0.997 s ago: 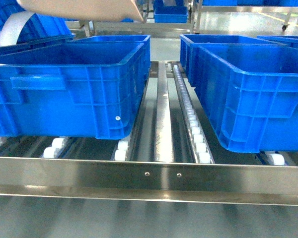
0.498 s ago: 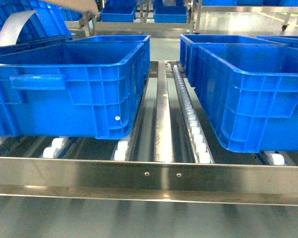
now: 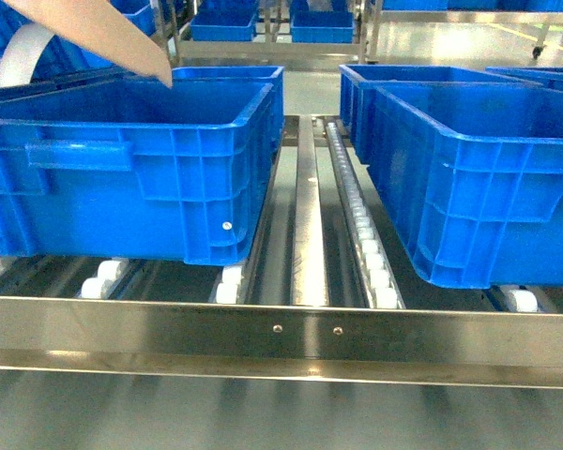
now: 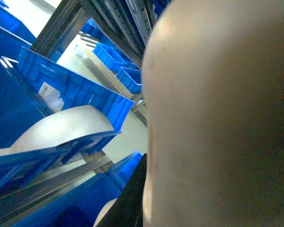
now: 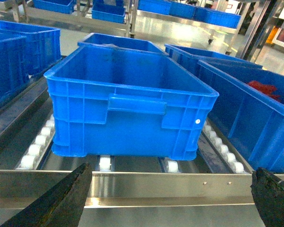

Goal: Place part in tray to right shelf

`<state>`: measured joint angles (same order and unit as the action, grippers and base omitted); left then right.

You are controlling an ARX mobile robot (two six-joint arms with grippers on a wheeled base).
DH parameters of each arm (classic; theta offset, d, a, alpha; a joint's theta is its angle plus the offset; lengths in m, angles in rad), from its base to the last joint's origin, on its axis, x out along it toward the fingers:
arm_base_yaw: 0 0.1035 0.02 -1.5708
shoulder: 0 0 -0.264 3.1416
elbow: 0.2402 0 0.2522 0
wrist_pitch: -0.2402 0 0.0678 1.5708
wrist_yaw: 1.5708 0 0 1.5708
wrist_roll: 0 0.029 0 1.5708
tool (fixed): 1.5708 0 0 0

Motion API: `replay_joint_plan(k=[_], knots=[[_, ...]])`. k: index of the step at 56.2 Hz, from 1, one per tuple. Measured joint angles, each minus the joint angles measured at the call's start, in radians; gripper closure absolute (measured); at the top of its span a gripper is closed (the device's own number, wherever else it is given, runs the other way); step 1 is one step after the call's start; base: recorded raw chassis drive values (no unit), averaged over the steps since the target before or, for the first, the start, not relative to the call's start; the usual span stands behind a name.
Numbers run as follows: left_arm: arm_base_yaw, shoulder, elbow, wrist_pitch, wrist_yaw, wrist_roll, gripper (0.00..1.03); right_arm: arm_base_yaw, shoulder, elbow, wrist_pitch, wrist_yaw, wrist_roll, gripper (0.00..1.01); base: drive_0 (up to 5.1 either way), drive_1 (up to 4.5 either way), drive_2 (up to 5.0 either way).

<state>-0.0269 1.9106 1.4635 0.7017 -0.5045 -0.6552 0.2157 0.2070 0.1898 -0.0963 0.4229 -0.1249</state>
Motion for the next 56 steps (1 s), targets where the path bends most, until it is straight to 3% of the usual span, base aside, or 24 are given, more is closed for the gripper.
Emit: replay_joint_plan(k=[8,19,28,30,35,36,37,38,39,40,41,42,43,44,46,48,49,51,54,55,56], knots=[[0.007,0.0,0.001,0.0,0.012,-0.001,0.89,0.0,0.0,0.0,0.0,0.0,0.0,0.03,0.0,0.0,0.0],[0.032,-0.078,-0.117,0.019,0.074,-0.082,0.89,0.0,0.0,0.0,0.0,0.0,0.0,0.03,0.0,0.0,0.0],[0.08,-0.332,-0.412,0.096,0.138,-0.247,0.89,0.0,0.0,0.0,0.0,0.0,0.0,0.03,0.0,0.0,0.0],[0.12,-0.475,-0.542,0.108,0.142,-0.31,0.89,0.0,0.0,0.0,0.0,0.0,0.0,0.03,0.0,0.0,0.0],[0.211,-0.713,-0.725,0.043,0.202,-0.4,0.89,0.0,0.0,0.0,0.0,0.0,0.0,0.03,0.0,0.0,0.0],[0.24,-0.767,-0.755,-0.022,0.246,-0.389,0.89,0.0,0.0,0.0,0.0,0.0,0.0,0.03,0.0,0.0,0.0],[0.282,-0.845,-0.786,-0.14,0.339,-0.33,0.89,-0.022,-0.014,-0.007,0.029,-0.055,0.012,0.06,0.0,0.0,0.0],[0.291,-0.867,-0.798,-0.171,0.369,-0.319,0.89,-0.037,-0.022,-0.013,0.04,-0.091,0.019,0.08,0.0,0.0,0.0],[0.304,-0.909,-0.824,-0.22,0.427,-0.241,0.89,-0.08,-0.04,-0.024,0.06,-0.152,0.032,0.11,0.0,0.0,0.0],[0.306,-0.947,-0.848,-0.264,0.475,-0.193,0.89,-0.124,-0.062,-0.034,0.062,-0.207,0.043,0.15,0.0,0.0,0.0],[0.295,-0.989,-0.884,-0.312,0.552,-0.077,0.89,-0.177,-0.09,-0.047,0.067,-0.273,0.058,0.2,0.0,0.0,0.0],[0.289,-1.001,-0.895,-0.325,0.579,-0.043,0.89,-0.191,-0.099,-0.049,0.07,-0.288,0.066,0.22,-0.3,-0.31,-0.3],[0.266,-1.029,-0.93,-0.35,0.65,0.059,0.89,-0.221,-0.112,-0.053,0.073,-0.328,0.081,0.28,-0.3,-0.31,-0.3],[0.25,-1.042,-0.957,-0.345,0.683,0.124,0.89,-0.227,-0.112,-0.056,0.075,-0.354,0.086,0.31,0.0,0.0,0.0],[0.215,-1.059,-0.999,-0.336,0.717,0.249,0.89,-0.222,-0.111,-0.061,0.075,-0.389,0.093,0.37,0.0,0.0,0.0],[0.201,-1.066,-1.019,-0.33,0.725,0.302,0.89,-0.221,-0.111,-0.069,0.076,-0.417,0.097,0.42,0.0,0.0,0.0],[0.194,-1.075,-1.037,-0.326,0.726,0.353,0.89,-0.216,-0.113,-0.074,0.075,-0.424,0.099,0.46,0.0,0.0,0.0],[0.192,-1.085,-1.056,-0.321,0.718,0.399,0.89,-0.214,-0.114,-0.08,0.075,-0.423,0.1,0.5,0.0,0.0,0.0],[0.192,-1.116,-1.094,-0.304,0.678,0.492,0.89,-0.216,-0.121,-0.093,0.075,-0.42,0.106,0.59,0.0,0.0,0.0],[0.19,-1.154,-1.132,-0.289,0.641,0.564,0.89,-0.216,-0.129,-0.103,0.077,-0.421,0.107,0.7,0.0,0.0,0.0],[0.188,-1.16,-1.137,-0.287,0.639,0.57,0.89,-0.216,-0.131,-0.104,0.078,-0.422,0.107,0.72,0.0,0.0,0.0]])
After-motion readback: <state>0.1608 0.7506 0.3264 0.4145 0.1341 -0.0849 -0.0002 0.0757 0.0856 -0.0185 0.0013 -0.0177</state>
